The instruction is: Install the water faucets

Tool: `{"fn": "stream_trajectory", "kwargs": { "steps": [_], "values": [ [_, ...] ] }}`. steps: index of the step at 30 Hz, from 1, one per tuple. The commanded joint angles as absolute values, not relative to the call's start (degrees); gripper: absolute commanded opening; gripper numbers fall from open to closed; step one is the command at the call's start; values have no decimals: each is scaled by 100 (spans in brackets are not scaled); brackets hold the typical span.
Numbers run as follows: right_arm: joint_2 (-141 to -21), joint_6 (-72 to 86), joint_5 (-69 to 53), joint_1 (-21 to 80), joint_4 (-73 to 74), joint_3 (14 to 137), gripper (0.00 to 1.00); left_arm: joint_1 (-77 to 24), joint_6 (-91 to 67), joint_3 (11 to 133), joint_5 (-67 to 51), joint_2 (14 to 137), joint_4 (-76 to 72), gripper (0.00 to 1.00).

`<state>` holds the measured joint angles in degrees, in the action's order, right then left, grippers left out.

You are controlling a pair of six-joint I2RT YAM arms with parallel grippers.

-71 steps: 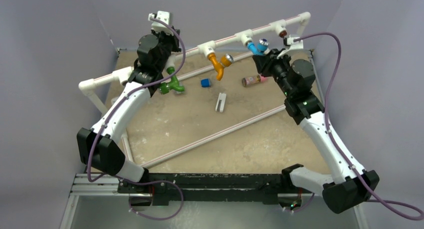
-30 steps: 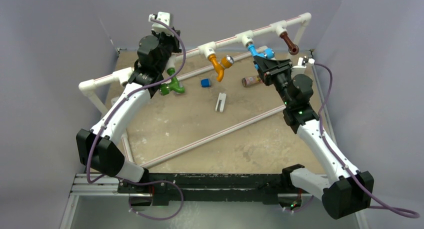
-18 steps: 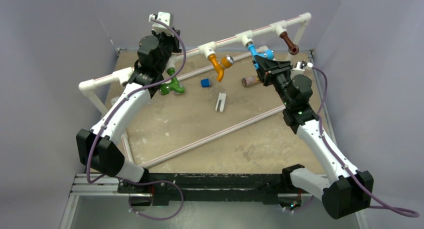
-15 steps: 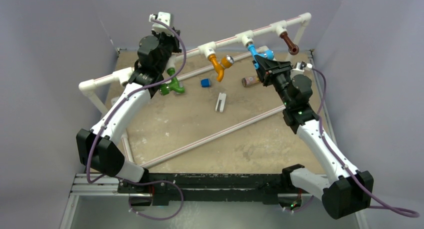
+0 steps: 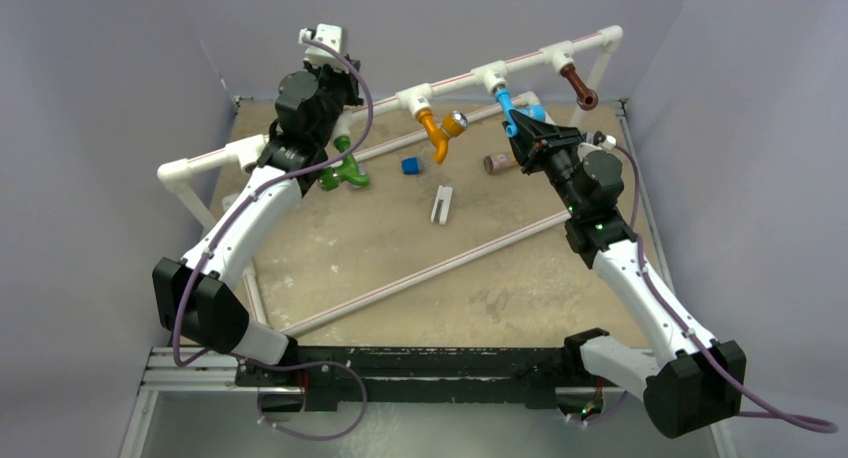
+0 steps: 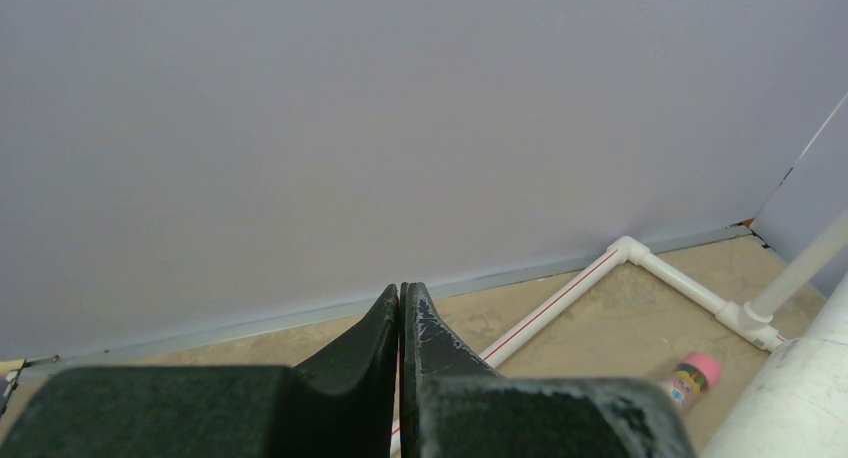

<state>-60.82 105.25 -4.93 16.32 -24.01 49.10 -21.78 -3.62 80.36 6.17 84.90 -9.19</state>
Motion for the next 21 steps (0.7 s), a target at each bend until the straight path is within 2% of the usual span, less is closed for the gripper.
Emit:
{"fn": "stream_trajectory", "kwargs": {
  "steps": [1,21],
  "values": [
    [-6019,10865,-566,1629,-2702,4907,0,-2348,-242,7453,396,9011,833,0],
    [-5993,10453,-197,1626,-2567,4815,0,-2364,-229,7444,392,9003,822,0]
  ]
}}
